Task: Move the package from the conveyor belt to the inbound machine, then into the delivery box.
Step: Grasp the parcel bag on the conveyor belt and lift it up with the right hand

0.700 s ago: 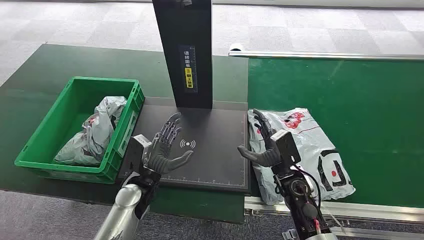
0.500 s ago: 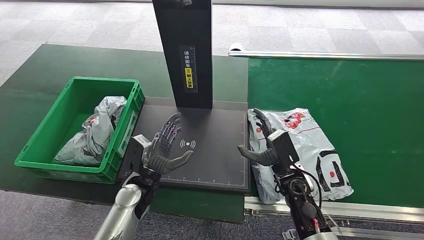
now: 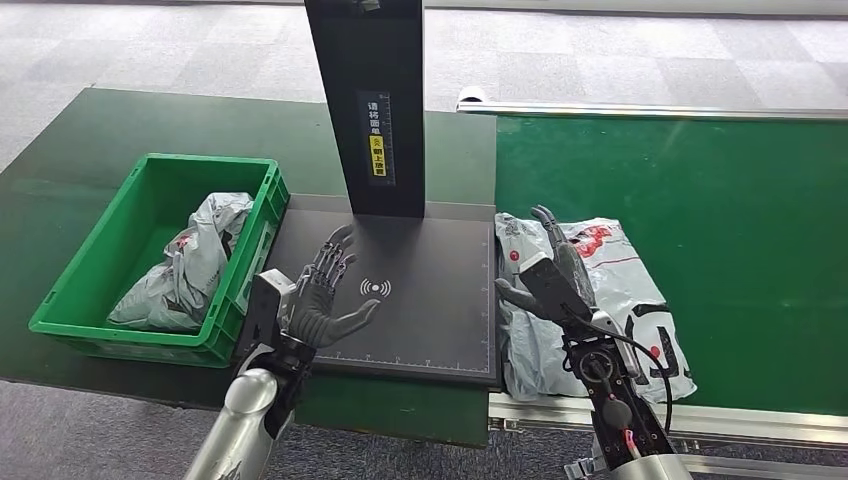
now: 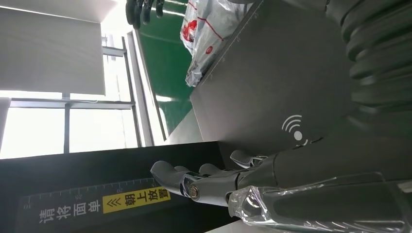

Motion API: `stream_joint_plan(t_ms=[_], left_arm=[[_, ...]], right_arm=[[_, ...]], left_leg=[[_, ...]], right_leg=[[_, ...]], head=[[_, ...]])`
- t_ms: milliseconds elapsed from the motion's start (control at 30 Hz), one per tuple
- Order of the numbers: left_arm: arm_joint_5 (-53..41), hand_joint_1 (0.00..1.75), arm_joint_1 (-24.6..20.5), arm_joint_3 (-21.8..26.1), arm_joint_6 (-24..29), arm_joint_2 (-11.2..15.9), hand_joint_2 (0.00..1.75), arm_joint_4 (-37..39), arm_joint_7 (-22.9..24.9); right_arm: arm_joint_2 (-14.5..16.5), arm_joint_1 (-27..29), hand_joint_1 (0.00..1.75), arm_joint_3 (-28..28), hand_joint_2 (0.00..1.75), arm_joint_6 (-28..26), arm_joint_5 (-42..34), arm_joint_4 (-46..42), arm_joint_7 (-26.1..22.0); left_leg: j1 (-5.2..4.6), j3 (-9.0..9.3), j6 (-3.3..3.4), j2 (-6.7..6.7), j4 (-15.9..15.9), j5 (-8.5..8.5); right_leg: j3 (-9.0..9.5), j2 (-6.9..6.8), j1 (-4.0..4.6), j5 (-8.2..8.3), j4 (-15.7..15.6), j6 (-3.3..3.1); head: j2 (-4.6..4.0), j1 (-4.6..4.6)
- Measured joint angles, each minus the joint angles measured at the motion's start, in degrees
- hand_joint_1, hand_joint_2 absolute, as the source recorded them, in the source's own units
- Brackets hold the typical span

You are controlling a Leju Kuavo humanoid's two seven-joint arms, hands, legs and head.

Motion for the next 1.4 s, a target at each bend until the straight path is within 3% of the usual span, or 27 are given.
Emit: stream_joint_plan(t_ms=[167, 367, 533, 733, 900, 1400], left_arm=[[-0.04, 0.0, 0.08, 0.09, 0.0, 0.0, 1.75, -0.11, 0.06], [-1.08, 0.0, 0.39, 0.21, -0.16, -0.13, 1.75, -0.18, 1.15], [-1.79, 0.0, 0.39, 0.26, -0.42, -0.51, 1.75, -0.16, 1.74], [-2.03, 0.0, 0.38, 0.3, -0.43, -0.75, 1.75, -0.16, 1.86], [-3.07, 0.0, 0.51, 0.49, -0.04, -0.83, 1.75, -0.16, 2.47], [-4.28, 0.0, 0.4, 1.69, 0.35, -1.2, 1.75, -0.1, 3.16]], right_arm=[[-0.07, -0.1, 0.0, 0.02, 1.75, -1.07, 2.1, 0.13, 1.58], [-0.89, -1.64, 0.0, -0.3, 1.75, -5.19, 20.26, 3.08, 14.83], [-1.03, -2.28, 0.0, -1.98, 1.75, -3.63, 31.55, 6.08, 21.17], [-0.9, -2.35, 0.0, -3.73, 1.75, -1.95, 35.83, 7.49, 23.9], [-1.01, -2.99, 0.0, -4.4, 1.75, 0.49, 43.85, 9.49, 31.54], [-1.03, -7.98, 0.0, -6.32, 1.75, 8.26, 46.88, 20.65, 30.01]], left_leg=[[0.0, 0.0, 0.0, 0.0, 0.0, 0.0], [0.0, 0.0, 0.0, 0.0, 0.01, 0.0], [0.0, 0.0, 0.0, -0.01, 0.01, 0.0], [0.0, 0.0, 0.0, 0.0, 0.01, 0.0], [0.0, 0.0, 0.0, -0.01, 0.01, 0.0], [0.0, 0.01, 0.0, 0.0, 0.01, 0.0]], right_leg=[[0.0, 0.0, 0.0, 0.0, 0.0, 0.0], [0.0, 0.0, 0.0, 0.0, 0.0, 0.0], [-0.01, 0.0, 0.0, 0.0, 0.0, 0.0], [-0.01, 0.0, 0.0, 0.0, 0.0, 0.0], [0.01, -0.01, 0.0, 0.0, 0.0, 0.0], [0.0, 0.0, 0.0, 0.0, 0.0, 0.0]], head=[[0.0, 0.01], [0.0, 0.01], [0.0, 0.0], [0.0, 0.0], [0.0, 0.0], [0.0, 0.01]])
